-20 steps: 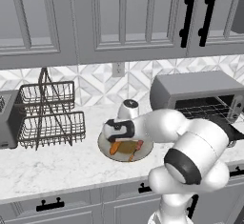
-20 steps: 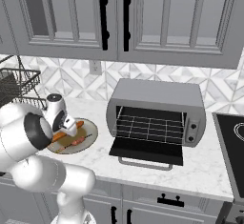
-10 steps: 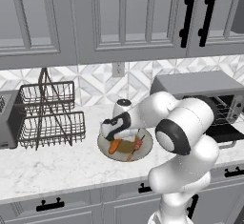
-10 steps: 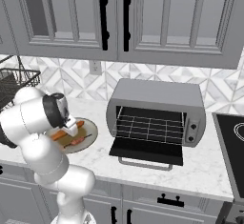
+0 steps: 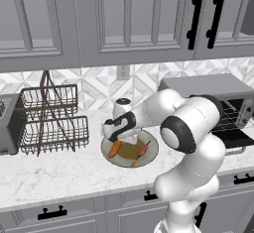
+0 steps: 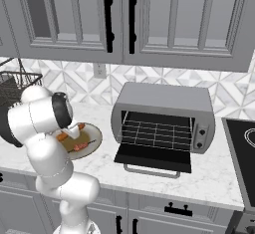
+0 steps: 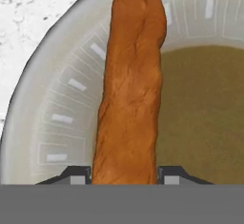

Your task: Pick up the kebab skewer and baguette bread, and place them inside the toaster oven. Close the toaster oven door and start by setting the timer.

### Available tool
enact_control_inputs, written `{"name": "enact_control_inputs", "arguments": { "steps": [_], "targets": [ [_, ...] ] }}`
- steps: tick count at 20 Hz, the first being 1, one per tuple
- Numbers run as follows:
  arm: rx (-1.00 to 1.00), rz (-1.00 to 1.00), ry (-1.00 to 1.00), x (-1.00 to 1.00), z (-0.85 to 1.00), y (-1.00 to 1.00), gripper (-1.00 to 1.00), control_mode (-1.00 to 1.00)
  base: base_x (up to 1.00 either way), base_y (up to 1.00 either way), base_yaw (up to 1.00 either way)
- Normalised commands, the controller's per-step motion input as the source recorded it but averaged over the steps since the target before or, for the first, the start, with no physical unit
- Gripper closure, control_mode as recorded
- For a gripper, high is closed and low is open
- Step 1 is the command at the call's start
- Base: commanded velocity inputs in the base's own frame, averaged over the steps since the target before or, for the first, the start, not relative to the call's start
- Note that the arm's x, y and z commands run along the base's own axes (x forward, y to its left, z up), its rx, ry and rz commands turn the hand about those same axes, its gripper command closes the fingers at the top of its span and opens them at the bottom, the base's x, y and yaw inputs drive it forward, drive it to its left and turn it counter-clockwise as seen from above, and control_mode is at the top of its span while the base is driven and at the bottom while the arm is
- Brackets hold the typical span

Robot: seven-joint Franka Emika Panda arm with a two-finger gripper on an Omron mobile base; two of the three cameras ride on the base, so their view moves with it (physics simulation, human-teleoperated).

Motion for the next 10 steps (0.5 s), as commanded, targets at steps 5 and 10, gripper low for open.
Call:
{"name": "enact_control_inputs", "arguments": {
  "steps": [5, 10],
  "targets": [
    [0.0, -0.03, 0.0, -0.49, 0.95, -0.06, 1.0, -1.0, 0.0, 0.0, 0.0],
    [0.03, -0.13, 0.0, -0.76, 0.99, -0.69, 1.0, -1.0, 0.0, 0.0, 0.0]
  ]
}}
